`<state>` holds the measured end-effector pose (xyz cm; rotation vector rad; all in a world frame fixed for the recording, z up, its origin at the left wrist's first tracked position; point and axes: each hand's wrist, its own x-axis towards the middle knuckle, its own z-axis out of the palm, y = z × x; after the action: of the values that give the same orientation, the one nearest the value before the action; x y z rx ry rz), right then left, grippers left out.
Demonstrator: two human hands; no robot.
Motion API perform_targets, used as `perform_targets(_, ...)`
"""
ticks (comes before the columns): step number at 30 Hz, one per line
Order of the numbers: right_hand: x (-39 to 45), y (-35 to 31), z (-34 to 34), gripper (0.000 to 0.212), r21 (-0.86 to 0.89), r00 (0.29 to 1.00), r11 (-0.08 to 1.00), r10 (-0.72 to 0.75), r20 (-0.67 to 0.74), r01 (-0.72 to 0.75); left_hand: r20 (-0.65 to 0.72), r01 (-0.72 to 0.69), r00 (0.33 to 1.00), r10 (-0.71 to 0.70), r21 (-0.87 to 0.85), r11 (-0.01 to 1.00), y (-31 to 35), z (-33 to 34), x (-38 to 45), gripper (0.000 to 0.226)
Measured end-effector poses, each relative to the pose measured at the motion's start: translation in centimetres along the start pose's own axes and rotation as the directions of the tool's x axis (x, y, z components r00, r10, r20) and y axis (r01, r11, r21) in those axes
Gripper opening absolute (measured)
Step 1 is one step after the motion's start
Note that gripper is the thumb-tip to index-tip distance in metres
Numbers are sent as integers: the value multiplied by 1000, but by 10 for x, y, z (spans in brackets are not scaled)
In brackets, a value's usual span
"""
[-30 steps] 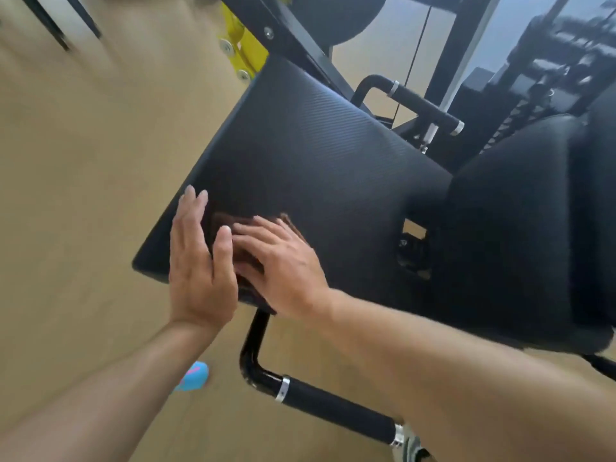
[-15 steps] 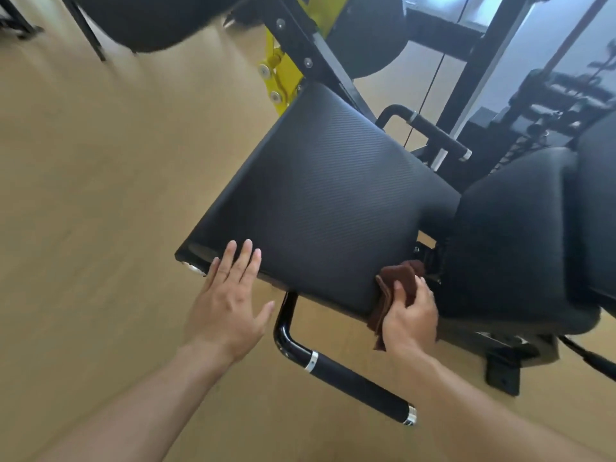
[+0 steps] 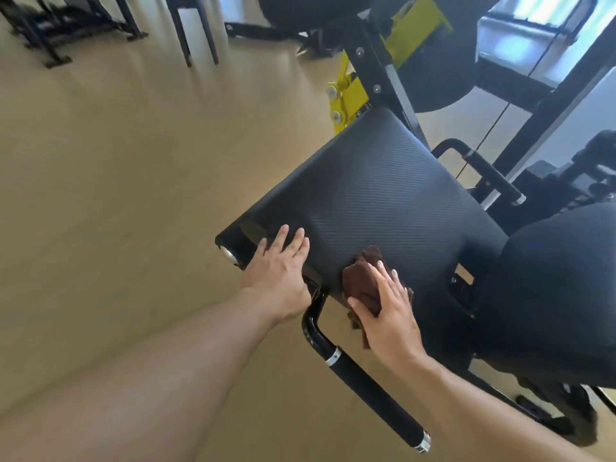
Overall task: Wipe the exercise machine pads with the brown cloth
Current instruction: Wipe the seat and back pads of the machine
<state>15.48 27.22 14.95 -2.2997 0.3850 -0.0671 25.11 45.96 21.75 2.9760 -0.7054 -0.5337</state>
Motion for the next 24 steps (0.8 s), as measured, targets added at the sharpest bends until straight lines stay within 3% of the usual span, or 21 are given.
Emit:
perform_targets(5,4,-22,6,50,40,999,999,-6,-43,8,-74,-58,996,45,-185,981,-9,-1,3,70)
perform_targets(7,12,-44,12,46,16,998,998,-55,-7,55,-91,-84,995,50,-415,906,-10,8,-12,63)
perform_targets(9,24,-74,25,43,-23,989,990,-140,42,141,-206,-154,978,35,-597,788,-21,36,-42,67)
perform_targets(11,38,-107,44,44,-73,972,971,-222,82,228,-281,-148,959,-39,-614,775,-50,72,-66,70)
perform_targets(13,58,-141,65,48,-144,955,946,-279,98,291,-249,-68,960,-124,-642,763,-89,91,-80,70)
perform_targets(15,80,-169,80,47,-244,955,923,-283,91,297,-278,-86,953,-121,-631,771,-119,87,-84,69)
perform_targets(19,122,-206,102,39,-470,972,852,-225,69,230,-236,-92,968,-85,-649,755,-172,60,-85,69)
perform_targets(24,139,-220,102,36,-441,997,895,-75,-10,63,-168,-127,986,24,-640,758,-218,30,-83,64)
